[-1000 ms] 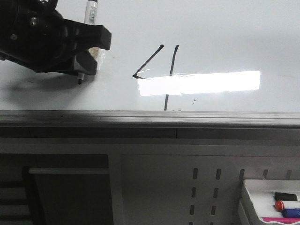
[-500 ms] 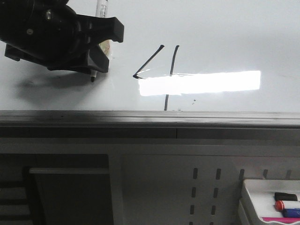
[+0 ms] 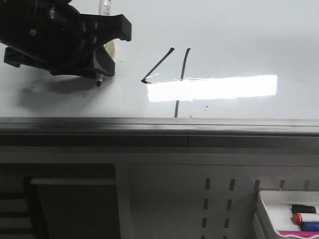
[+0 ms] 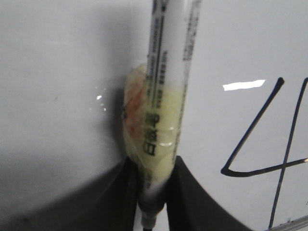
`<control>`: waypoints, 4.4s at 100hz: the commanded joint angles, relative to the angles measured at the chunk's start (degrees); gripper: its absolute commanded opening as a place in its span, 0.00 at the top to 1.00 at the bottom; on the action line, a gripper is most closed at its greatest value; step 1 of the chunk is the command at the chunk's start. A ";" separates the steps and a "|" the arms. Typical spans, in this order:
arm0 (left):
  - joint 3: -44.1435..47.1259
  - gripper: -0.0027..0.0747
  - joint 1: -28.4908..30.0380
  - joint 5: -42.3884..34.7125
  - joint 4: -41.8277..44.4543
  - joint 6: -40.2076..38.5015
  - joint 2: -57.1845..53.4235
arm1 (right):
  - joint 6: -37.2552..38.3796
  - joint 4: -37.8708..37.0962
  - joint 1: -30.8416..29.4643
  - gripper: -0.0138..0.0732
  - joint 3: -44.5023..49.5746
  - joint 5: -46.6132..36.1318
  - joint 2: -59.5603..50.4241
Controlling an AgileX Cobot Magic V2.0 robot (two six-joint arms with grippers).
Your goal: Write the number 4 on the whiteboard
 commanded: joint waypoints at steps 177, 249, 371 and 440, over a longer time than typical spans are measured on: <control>-1.13 0.73 0.19 -4.16 -3.05 -0.42 -0.47 | 0.12 4.52 -0.46 0.92 -1.57 -4.74 -0.53; -1.13 0.21 0.19 -4.16 -3.05 -0.42 -0.57 | 0.12 4.57 -0.46 0.92 -1.57 -4.88 -0.53; 24.31 0.97 0.19 11.56 11.87 1.82 -56.35 | 0.12 4.33 -0.46 0.92 29.89 -22.65 -39.37; 28.24 0.99 0.19 11.56 10.12 1.82 -64.61 | 0.12 5.25 -0.46 0.92 30.30 -20.19 -41.14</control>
